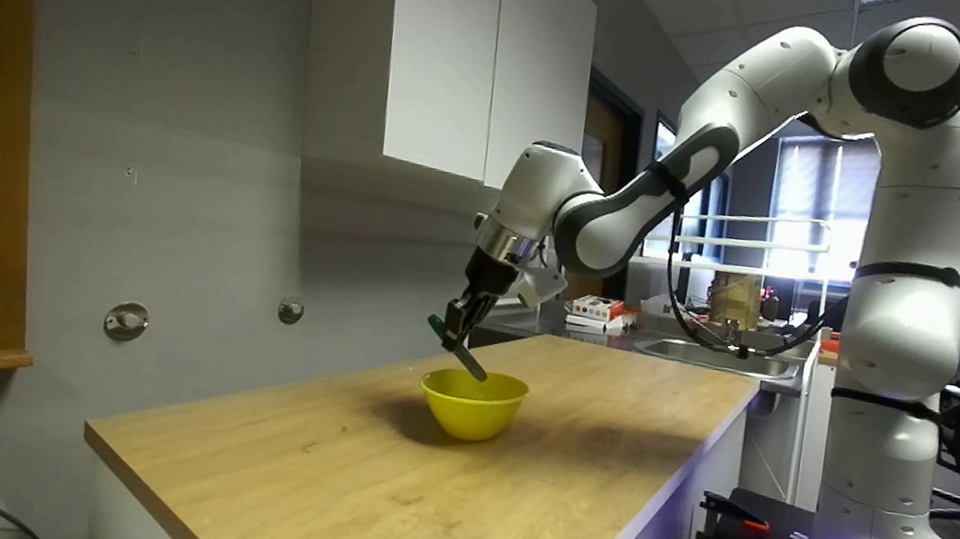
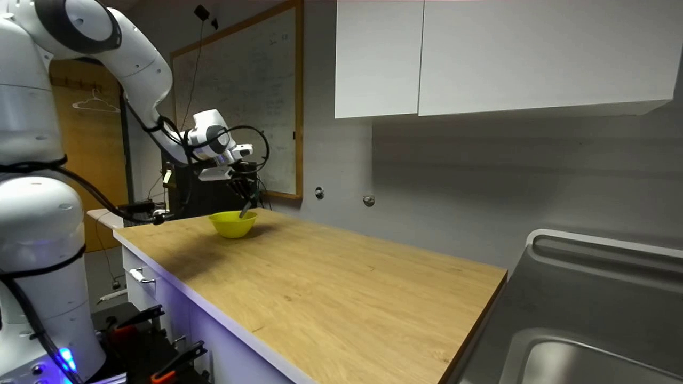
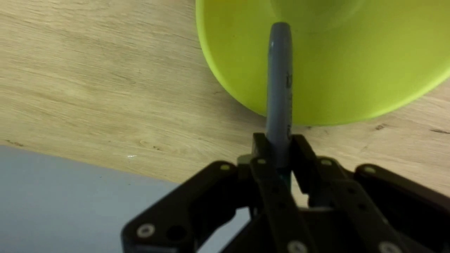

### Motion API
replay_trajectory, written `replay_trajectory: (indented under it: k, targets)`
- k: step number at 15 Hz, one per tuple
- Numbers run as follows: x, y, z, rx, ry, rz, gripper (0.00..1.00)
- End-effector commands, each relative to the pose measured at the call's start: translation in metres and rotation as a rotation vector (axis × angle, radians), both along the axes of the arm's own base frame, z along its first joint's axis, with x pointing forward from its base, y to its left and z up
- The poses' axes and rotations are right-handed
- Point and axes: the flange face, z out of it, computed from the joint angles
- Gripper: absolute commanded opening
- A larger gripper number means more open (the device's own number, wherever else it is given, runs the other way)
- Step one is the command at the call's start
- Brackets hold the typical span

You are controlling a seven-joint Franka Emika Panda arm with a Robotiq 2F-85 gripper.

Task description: Pick the marker and put it in the bowl

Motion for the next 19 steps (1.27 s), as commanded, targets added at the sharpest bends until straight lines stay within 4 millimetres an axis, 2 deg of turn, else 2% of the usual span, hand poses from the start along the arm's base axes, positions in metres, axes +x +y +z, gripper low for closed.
replay_trajectory:
  k: [1, 2, 8, 11, 13, 19]
  targets:
    - [-0.004, -0.009, -0.004, -0.014, 0.017, -0.010, 0.47]
    - [-0.005, -0.010, -0.004, -0.015, 0.019, -0.014, 0.51]
    - [-0.009, -0.015, 0.000, -0.031, 0.008, -0.020, 0.97]
    - [-0.013, -0.024, 0.010, -0.042, 0.003, -0.037, 1.00]
    - [-0.018, -0.042, 0.016, -0.052, 0.021, -0.061, 1.00]
    - [-0.057, -0.129, 0.005, -0.102, 0.249, -0.160, 1.00]
